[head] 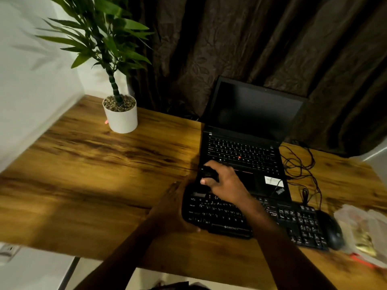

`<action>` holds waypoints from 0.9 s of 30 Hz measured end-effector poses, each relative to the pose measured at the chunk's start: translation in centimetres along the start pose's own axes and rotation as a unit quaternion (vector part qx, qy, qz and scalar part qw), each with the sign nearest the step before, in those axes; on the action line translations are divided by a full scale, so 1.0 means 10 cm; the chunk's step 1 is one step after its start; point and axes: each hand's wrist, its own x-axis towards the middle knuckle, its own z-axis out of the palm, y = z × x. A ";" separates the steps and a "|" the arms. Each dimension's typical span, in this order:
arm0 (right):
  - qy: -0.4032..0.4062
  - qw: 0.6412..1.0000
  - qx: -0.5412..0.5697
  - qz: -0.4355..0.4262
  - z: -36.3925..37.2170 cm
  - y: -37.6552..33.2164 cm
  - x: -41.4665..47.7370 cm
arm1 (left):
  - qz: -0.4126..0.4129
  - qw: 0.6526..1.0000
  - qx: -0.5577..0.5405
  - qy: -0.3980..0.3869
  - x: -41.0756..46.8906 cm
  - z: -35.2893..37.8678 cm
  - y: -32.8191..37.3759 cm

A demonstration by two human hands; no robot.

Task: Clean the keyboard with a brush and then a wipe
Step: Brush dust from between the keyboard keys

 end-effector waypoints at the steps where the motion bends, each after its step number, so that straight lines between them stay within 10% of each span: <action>1: -0.006 1.000 -0.007 0.007 -0.04 0.04 -0.02 | -0.002 1.000 0.000 -0.001 0.00 0.01 -0.02; 27: 0.030 0.999 0.028 0.021 -0.04 0.22 -0.13 | 0.013 1.000 0.009 0.003 0.01 0.02 -0.03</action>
